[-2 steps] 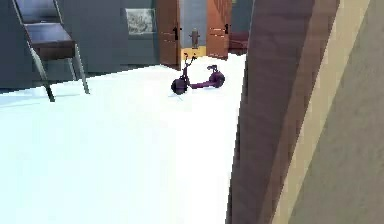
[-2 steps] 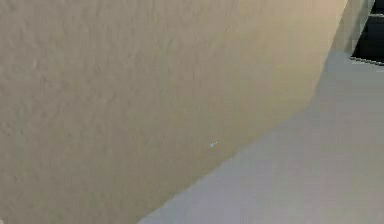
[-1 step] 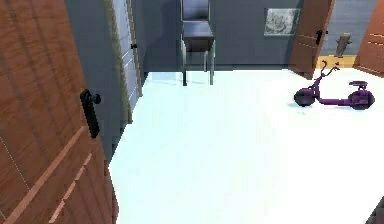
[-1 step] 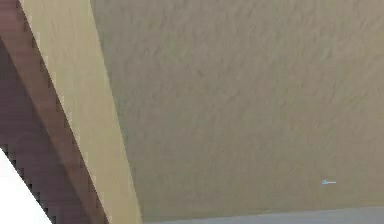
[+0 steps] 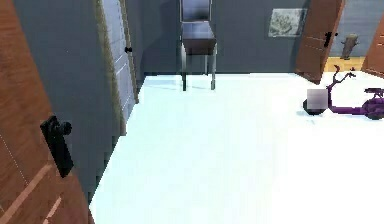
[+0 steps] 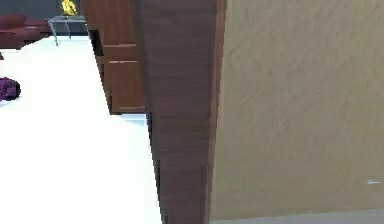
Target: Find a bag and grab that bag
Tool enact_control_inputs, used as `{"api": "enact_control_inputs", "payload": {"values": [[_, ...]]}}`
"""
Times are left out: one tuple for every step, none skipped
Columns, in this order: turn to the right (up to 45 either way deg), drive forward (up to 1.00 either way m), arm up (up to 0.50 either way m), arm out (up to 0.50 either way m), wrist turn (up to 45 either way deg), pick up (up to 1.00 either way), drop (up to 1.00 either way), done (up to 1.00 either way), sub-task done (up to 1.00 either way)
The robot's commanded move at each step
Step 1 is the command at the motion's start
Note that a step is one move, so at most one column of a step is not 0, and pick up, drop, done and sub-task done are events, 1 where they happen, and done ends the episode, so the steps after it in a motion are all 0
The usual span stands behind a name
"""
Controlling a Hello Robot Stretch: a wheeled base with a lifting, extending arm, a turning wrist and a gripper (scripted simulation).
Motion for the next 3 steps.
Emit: {"api": "enact_control_inputs", "payload": {"values": [[45.0, 0.0, 0.0, 0.0, 0.0, 0.0, 0.0, 0.0, 0.0], [3.0, 0.0, 0.0, 0.0, 0.0, 0.0, 0.0, 0.0, 0.0], [0.0, 1.0, 0.0, 0.0, 0.0, 0.0, 0.0, 0.0, 0.0]]}}
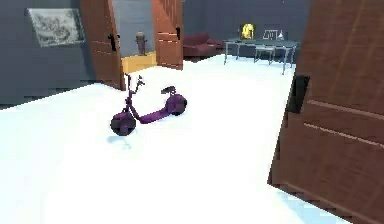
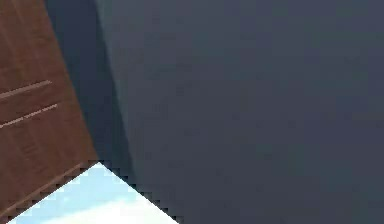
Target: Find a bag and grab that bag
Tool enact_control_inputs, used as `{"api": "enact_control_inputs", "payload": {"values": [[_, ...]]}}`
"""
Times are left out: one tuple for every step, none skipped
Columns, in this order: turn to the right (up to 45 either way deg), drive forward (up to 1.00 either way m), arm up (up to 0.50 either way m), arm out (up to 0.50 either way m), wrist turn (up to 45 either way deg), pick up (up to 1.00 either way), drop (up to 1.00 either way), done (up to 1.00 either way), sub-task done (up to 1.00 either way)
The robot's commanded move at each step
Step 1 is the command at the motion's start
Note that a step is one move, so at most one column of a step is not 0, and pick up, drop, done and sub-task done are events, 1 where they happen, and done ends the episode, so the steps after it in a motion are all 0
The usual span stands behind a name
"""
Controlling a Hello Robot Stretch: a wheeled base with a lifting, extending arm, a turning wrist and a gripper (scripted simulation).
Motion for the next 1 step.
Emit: {"api": "enact_control_inputs", "payload": {"values": [[0.0, 1.0, 0.0, 0.0, 0.0, 0.0, 0.0, 0.0, 0.0]]}}
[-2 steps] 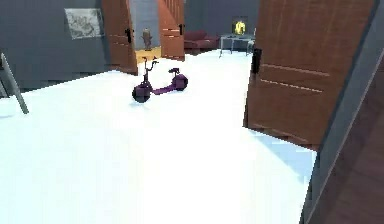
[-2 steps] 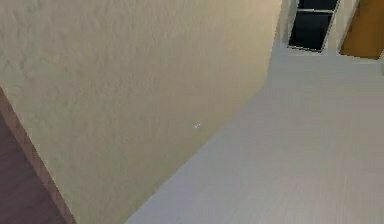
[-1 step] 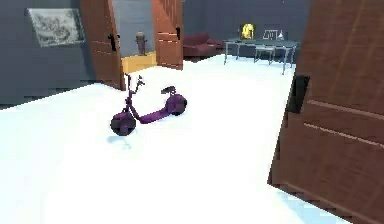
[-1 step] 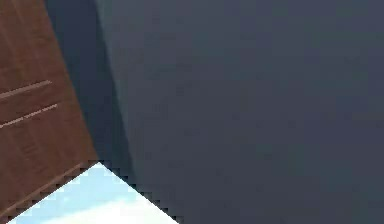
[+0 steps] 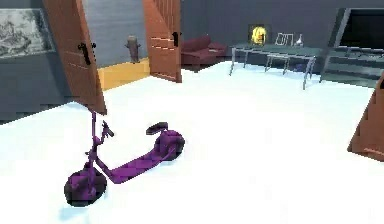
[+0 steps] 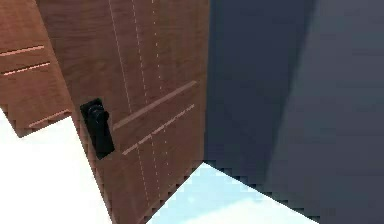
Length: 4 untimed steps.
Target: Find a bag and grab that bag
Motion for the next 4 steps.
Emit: {"api": "enact_control_inputs", "payload": {"values": [[0.0, 0.45, 0.0, 0.0, 0.0, 0.0, 0.0, 0.0, 0.0], [18.0, 0.0, 0.0, 0.0, 0.0, 0.0, 0.0, 0.0, 0.0], [0.0, 1.0, 0.0, 0.0, 0.0, 0.0, 0.0, 0.0, 0.0], [3.0, 0.0, 0.0, 0.0, 0.0, 0.0, 0.0, 0.0, 0.0]]}}
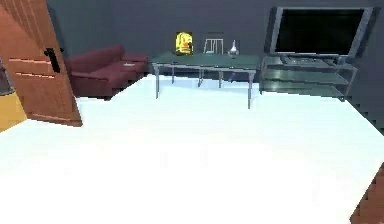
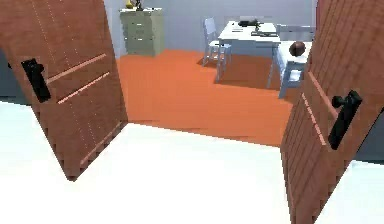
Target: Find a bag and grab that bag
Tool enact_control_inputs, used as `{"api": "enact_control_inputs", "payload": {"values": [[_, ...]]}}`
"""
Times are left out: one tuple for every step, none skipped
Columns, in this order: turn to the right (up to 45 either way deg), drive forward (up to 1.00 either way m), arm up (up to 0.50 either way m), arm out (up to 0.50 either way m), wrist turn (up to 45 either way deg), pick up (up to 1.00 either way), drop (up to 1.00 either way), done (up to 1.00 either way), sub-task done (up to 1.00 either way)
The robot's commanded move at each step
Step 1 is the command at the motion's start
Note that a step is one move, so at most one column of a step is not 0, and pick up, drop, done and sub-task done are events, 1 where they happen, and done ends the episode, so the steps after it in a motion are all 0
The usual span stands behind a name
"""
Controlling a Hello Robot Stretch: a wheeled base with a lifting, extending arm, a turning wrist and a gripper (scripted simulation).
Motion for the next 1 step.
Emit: {"api": "enact_control_inputs", "payload": {"values": [[0.0, 1.0, 0.0, 0.0, 0.0, 0.0, 0.0, 0.0, 0.0]]}}
